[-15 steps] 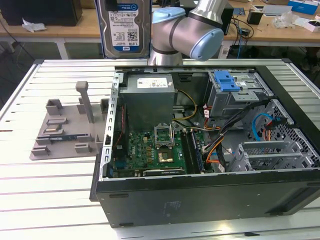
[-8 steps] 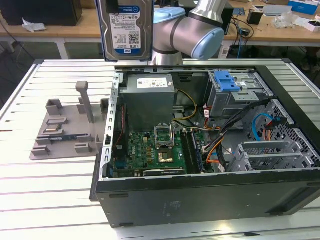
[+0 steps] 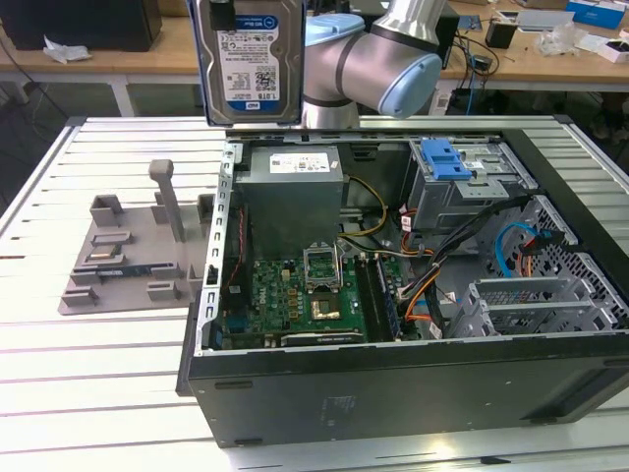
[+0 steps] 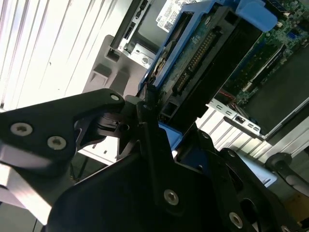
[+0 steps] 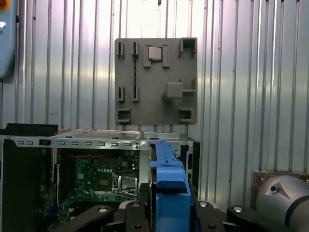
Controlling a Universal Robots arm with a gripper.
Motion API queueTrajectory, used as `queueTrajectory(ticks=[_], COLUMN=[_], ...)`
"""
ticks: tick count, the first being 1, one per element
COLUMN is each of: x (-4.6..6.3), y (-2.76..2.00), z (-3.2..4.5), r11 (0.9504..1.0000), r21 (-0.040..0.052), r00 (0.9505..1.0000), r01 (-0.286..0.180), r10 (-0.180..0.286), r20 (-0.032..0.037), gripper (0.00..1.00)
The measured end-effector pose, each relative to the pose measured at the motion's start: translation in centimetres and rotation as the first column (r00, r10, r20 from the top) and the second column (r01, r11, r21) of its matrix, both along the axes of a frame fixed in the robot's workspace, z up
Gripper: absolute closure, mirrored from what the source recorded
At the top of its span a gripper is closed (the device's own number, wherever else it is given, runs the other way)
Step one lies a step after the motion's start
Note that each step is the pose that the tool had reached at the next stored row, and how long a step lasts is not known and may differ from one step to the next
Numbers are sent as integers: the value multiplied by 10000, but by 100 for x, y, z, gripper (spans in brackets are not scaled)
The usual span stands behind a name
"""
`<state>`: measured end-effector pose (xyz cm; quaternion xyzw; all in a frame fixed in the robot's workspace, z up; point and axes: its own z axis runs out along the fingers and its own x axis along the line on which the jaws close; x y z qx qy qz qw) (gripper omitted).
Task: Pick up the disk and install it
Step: 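Pick up the disk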
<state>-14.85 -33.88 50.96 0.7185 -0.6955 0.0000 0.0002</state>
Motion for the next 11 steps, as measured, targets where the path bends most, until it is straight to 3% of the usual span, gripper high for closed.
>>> queueTrajectory(ticks=[11], x=[43], y=[-165], z=[-1], r11=[10000], r21=[0], r00=[10000], r01=[0], r10=[0], r20=[0], gripper=[63])
